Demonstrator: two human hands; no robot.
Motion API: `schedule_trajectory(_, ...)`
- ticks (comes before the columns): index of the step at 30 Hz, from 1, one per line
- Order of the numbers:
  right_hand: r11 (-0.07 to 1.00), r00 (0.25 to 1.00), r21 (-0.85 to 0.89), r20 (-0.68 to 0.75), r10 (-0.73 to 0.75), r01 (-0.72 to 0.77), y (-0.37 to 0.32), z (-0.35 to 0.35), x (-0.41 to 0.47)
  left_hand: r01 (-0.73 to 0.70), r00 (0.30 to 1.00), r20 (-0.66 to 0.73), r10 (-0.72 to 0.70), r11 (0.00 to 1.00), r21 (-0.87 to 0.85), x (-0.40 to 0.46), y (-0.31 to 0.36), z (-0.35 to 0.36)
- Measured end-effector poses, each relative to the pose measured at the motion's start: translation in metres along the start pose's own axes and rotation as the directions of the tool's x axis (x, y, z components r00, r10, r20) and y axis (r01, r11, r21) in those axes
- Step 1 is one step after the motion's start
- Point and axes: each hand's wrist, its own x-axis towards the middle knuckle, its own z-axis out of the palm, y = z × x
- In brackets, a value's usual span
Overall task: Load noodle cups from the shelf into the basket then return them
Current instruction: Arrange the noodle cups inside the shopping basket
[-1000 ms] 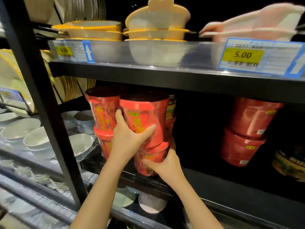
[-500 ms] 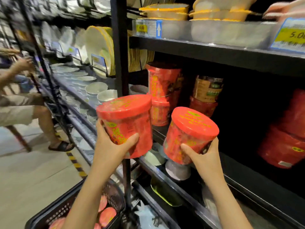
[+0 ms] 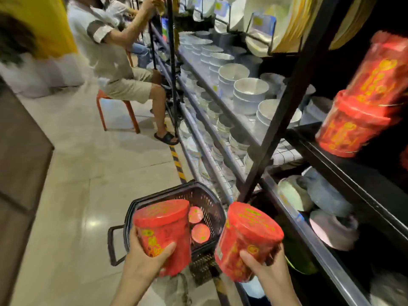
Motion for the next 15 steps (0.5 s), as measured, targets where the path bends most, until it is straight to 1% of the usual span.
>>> schedule_trajectory(4, 0.99, 0.99, -0.015, 0.031, 0.14, -0.14, 0.017, 0.036, 0.043, 0.183, 0.98, -0.073, -0.183, 0.983, -0.007, 0.036, -0.039, -0.015)
schedule_trajectory(8, 0.968, 0.969, -0.102, 0.069, 0.235, -0.228, 0.022, 0.084, 0.098, 0.29, 0.948, -0.115, -0.295, 0.955, -0.061, 0.088, -0.06, -0.017)
schedule_trajectory(12, 0.944, 0.951, -0.158, 0.064, 0.301, -0.288, 0.028, 0.129, 0.156, 0.26, 0.96, -0.09, -0.264, 0.964, -0.05, 0.145, -0.069, -0.013)
schedule_trajectory(15, 0.948, 0.964, -0.205, 0.051, 0.26, -0.245, 0.036, 0.156, 0.198, 0.269, 0.962, -0.041, -0.271, 0.962, -0.039, 0.187, -0.078, -0.004)
